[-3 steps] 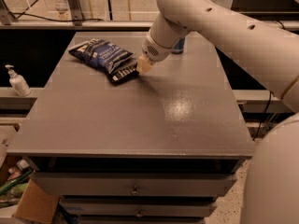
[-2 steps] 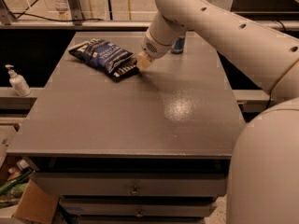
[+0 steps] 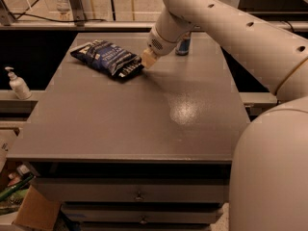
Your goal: Move rxbar chocolate near blue chip bag
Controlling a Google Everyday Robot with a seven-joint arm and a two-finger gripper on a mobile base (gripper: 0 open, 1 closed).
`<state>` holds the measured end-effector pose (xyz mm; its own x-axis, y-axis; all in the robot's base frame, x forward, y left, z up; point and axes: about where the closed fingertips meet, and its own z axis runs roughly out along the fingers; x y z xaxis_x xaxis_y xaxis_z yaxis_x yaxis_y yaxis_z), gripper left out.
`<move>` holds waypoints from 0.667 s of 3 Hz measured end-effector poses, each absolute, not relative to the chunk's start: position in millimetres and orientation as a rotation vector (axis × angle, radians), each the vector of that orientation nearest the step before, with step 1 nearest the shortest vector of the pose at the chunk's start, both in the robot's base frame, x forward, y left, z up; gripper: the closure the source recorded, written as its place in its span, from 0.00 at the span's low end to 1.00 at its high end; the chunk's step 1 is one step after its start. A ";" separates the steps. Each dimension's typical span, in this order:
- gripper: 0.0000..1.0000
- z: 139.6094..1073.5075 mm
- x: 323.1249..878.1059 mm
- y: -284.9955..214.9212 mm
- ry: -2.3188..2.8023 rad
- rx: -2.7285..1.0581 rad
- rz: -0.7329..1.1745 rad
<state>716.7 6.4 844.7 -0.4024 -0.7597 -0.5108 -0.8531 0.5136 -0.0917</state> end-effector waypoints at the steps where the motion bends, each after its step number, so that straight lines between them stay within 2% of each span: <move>1: 0.13 848.2 717.2 3.6 2.262 -1.307 0.251; 2: 0.00 848.7 713.5 -0.5 2.262 -1.304 0.256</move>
Offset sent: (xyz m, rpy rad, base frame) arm -0.0087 -0.0164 0.0095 0.0153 -0.0074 -0.0146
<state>713.5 -0.5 848.7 -0.4072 -0.7526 -0.5175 -0.8492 0.5205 -0.0889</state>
